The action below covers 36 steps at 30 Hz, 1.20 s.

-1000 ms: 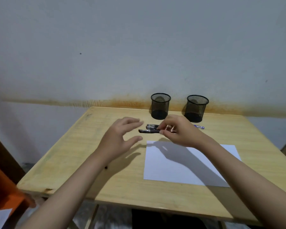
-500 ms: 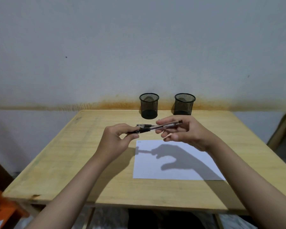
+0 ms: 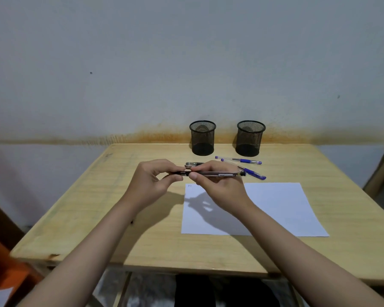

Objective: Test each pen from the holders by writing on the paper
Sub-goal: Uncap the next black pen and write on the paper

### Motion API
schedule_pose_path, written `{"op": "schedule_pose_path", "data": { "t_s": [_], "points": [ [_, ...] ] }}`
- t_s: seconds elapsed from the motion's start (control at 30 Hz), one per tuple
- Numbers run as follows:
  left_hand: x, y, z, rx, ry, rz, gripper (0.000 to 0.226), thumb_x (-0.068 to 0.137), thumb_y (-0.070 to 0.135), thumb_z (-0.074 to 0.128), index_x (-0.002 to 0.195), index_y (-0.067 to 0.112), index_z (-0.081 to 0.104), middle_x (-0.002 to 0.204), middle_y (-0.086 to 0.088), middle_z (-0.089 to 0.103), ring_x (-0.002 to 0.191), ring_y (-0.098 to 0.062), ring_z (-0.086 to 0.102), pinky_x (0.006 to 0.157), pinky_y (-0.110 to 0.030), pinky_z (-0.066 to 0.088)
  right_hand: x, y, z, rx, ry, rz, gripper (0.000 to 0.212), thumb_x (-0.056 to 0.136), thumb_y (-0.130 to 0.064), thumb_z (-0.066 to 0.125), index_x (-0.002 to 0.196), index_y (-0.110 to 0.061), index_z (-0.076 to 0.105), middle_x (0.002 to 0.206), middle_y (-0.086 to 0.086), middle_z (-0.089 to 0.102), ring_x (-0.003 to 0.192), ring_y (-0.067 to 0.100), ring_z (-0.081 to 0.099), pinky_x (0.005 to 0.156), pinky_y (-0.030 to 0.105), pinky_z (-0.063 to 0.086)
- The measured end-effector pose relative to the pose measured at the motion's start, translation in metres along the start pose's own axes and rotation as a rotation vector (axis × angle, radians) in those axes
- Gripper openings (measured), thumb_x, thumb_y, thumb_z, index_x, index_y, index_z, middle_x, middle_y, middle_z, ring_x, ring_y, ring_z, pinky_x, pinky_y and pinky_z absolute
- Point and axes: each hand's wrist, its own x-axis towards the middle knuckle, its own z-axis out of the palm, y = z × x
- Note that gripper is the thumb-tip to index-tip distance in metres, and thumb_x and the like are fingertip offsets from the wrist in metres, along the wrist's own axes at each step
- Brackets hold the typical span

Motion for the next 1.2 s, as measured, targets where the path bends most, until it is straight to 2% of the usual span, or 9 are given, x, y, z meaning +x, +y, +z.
{"op": "schedule_pose_path", "data": {
  "t_s": [0.17, 0.3, 0.4, 0.5, 0.83, 0.9, 1.03, 1.1, 1.2],
  "points": [
    [-0.009, -0.030, -0.034, 0.113, 0.131, -0.166, 0.020, 0.074, 0.000, 0.074, 0.083, 0.018, 0.073, 0.078, 0.017, 0.072, 0.076, 0.002, 0.066, 0.073, -0.014, 0.049, 0.002, 0.002, -0.014, 0.028, 0.170, -0.087, 0.013, 0.082, -0.009, 0.072, 0.077, -0.021, 0.072, 0.067, -0.013, 0.069, 0.067, 0.001, 0.065, 0.064, 0.015, 0.050],
    [-0.041, -0.067, -0.100, 0.215, 0.420, -0.554, 0.011, 0.081, 0.005, 0.068, 0.089, 0.011, 0.072, 0.092, -0.010, 0.072, 0.082, -0.015, 0.065, 0.067, -0.004, 0.044, 0.009, 0.005, -0.067, 0.095, 0.357, -0.062, 0.022, 0.084, -0.009, 0.070, 0.071, -0.028, 0.069, 0.066, -0.008, 0.071, 0.068, 0.017, 0.068, 0.071, 0.032, 0.056],
    [-0.053, -0.082, -0.096, 0.289, 0.287, -0.598, 0.012, 0.083, 0.008, 0.066, 0.093, 0.007, 0.072, 0.091, -0.011, 0.071, 0.084, -0.019, 0.063, 0.074, -0.024, 0.044, 0.010, 0.012, -0.046, 0.087, 0.251, 0.015, 0.021, 0.084, -0.010, 0.070, 0.070, -0.026, 0.068, 0.065, -0.005, 0.070, 0.069, 0.020, 0.066, 0.074, 0.042, 0.056],
    [-0.056, -0.096, -0.087, 0.391, 0.133, -0.561, 0.016, 0.083, 0.013, 0.068, 0.098, 0.009, 0.072, 0.093, -0.006, 0.068, 0.087, -0.018, 0.060, 0.077, -0.027, 0.040, 0.011, 0.020, -0.021, 0.092, 0.202, 0.071, 0.016, 0.083, -0.009, 0.070, 0.072, -0.020, 0.068, 0.065, -0.005, 0.068, 0.069, 0.019, 0.065, 0.075, 0.050, 0.056],
    [-0.054, -0.103, -0.071, 0.606, -0.059, -0.640, 0.036, 0.090, 0.029, 0.056, 0.125, 0.020, 0.059, 0.112, -0.004, 0.051, 0.115, -0.029, 0.042, 0.094, -0.046, 0.040, 0.012, 0.034, -0.009, 0.037, 0.132, 0.173, 0.015, 0.083, -0.009, 0.071, 0.073, -0.020, 0.068, 0.068, -0.005, 0.067, 0.065, 0.007, 0.063, 0.071, 0.039, 0.057],
    [-0.048, -0.086, -0.057, 0.557, 0.042, -0.562, 0.036, 0.089, 0.027, 0.058, 0.124, 0.017, 0.059, 0.114, -0.004, 0.051, 0.116, -0.026, 0.042, 0.098, -0.041, 0.038, 0.017, 0.037, -0.011, 0.049, 0.145, 0.198, 0.010, 0.080, -0.009, 0.073, 0.075, -0.016, 0.068, 0.068, -0.004, 0.067, 0.064, 0.005, 0.063, 0.068, 0.034, 0.057],
    [-0.038, -0.037, -0.004, 0.308, 0.049, -0.386, 0.026, 0.086, 0.019, 0.064, 0.111, 0.013, 0.066, 0.109, -0.004, 0.055, 0.106, -0.017, 0.054, 0.084, -0.003, 0.037, 0.037, 0.048, -0.004, -0.017, 0.172, 0.272, 0.012, 0.078, -0.013, 0.075, 0.071, -0.012, 0.066, 0.063, 0.000, 0.063, 0.050, 0.004, 0.056, 0.051, 0.025, 0.050],
    [-0.041, -0.025, 0.028, 0.250, -0.111, -0.374, 0.037, 0.084, 0.033, 0.060, 0.117, 0.016, 0.062, 0.118, -0.002, 0.053, 0.113, -0.017, 0.052, 0.095, -0.021, 0.043, 0.046, 0.055, 0.004, -0.031, 0.164, 0.324, 0.016, 0.081, -0.012, 0.073, 0.069, -0.011, 0.062, 0.059, 0.001, 0.060, 0.044, 0.002, 0.052, 0.045, 0.020, 0.044],
    [-0.051, -0.026, 0.057, 0.437, -0.318, -0.397, 0.054, 0.085, 0.053, 0.047, 0.132, 0.027, 0.048, 0.141, 0.003, 0.040, 0.131, -0.018, 0.032, 0.105, -0.037, 0.027, 0.051, 0.069, 0.012, -0.038, 0.102, 0.381, 0.020, 0.083, -0.005, 0.064, 0.067, -0.011, 0.055, 0.060, 0.006, 0.059, 0.050, 0.009, 0.061, 0.048, 0.022, 0.050]
  ]
}}
